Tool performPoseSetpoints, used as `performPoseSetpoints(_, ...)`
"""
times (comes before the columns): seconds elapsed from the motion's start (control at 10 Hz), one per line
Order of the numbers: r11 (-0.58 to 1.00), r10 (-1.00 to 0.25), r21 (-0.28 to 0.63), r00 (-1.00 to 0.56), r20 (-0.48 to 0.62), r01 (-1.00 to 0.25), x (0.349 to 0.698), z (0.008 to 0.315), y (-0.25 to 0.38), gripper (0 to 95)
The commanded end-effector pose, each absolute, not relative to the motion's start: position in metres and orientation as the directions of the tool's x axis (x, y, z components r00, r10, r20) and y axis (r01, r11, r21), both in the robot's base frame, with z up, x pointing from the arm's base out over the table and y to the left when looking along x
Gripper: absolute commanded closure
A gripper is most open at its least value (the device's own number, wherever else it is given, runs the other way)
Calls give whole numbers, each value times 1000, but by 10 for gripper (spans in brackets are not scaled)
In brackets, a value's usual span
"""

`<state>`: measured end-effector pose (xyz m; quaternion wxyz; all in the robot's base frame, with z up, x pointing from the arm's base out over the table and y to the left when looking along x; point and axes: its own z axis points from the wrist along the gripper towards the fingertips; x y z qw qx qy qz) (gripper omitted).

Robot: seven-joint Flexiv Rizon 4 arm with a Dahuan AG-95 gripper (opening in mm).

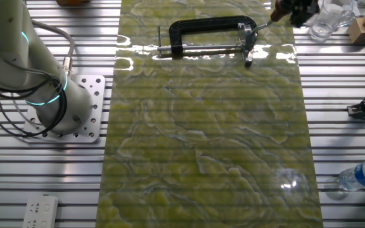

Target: Pull up the lever

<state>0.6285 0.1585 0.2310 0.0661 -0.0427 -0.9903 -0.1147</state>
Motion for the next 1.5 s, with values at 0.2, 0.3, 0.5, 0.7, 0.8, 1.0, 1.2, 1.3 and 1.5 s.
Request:
performPoseSetpoints(0.2, 970, 85, 215, -985, 151, 116, 626, 242, 165, 380)
performPoseSetpoints(0.3, 974, 52, 210, -986, 157, 84, 629, 249, 161, 380)
performPoseSetpoints(0.5, 976, 5, 214, -984, 178, 44, 639, 262, 145, 380)
performPoseSetpoints(0.7, 979, -87, 196, -981, 171, -53, 651, 256, 107, 950)
performPoseSetpoints(0.8, 976, -121, 201, -979, 163, -87, 652, 249, 95, 950)
performPoseSetpoints(1.0, 974, -118, 210, -982, 145, -86, 644, 232, 95, 950)
performPoseSetpoints(1.2, 971, -143, 207, -983, 119, -116, 632, 222, 100, 950)
performPoseSetpoints(1.3, 971, -132, 212, -985, 114, -106, 628, 219, 102, 950)
performPoseSetpoints(1.5, 977, -80, 208, -989, 121, -54, 624, 220, 119, 950)
